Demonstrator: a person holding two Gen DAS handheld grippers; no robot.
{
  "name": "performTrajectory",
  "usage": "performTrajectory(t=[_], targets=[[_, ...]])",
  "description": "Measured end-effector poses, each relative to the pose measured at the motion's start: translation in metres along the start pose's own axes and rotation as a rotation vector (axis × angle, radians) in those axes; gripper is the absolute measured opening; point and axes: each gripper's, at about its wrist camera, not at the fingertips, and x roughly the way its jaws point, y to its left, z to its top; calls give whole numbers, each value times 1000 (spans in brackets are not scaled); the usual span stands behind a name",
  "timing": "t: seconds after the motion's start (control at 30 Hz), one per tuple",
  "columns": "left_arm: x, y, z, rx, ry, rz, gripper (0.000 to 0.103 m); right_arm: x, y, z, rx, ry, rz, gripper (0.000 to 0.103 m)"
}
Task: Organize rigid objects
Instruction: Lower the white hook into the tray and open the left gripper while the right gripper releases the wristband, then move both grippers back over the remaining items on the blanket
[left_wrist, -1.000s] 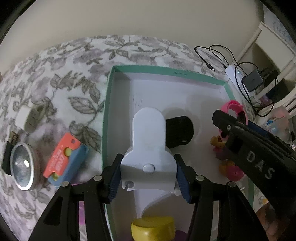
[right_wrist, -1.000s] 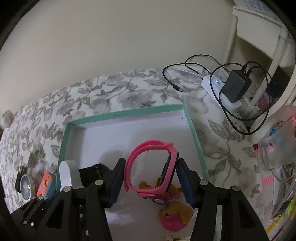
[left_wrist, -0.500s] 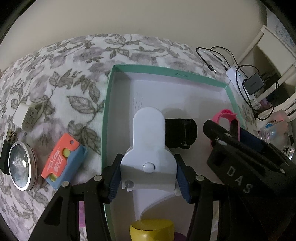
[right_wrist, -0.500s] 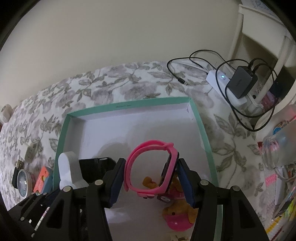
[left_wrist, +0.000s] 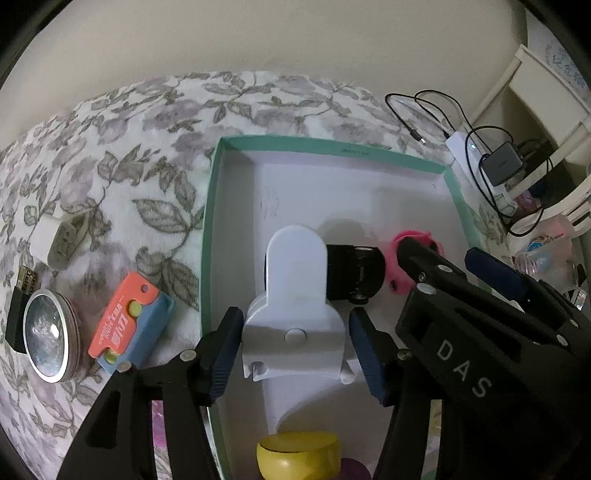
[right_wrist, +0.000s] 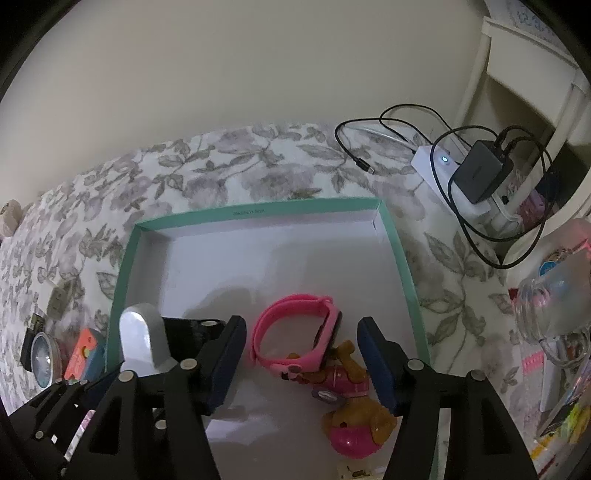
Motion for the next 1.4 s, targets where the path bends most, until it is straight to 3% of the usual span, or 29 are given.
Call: performTrajectory(t=[0.47,0.93,1.1,1.27,1.4], targets=[[-40,-11,11,37,-71,-33,73,-46,-6,16,13,-95,-47,67],[-52,30,20,-119,-116,54,74,-49,-13,15,51,-80,-63,67],[-56,48,22,-183,-130,94,81,-46,-11,14,39,-64,-66,67],[-56,63,22,-232,-129,137,87,-45,-8,14,25,-60,-65,73],[-57,73,21,-269,-138,167,88,-44,-5,14,1,-76,-76,84]])
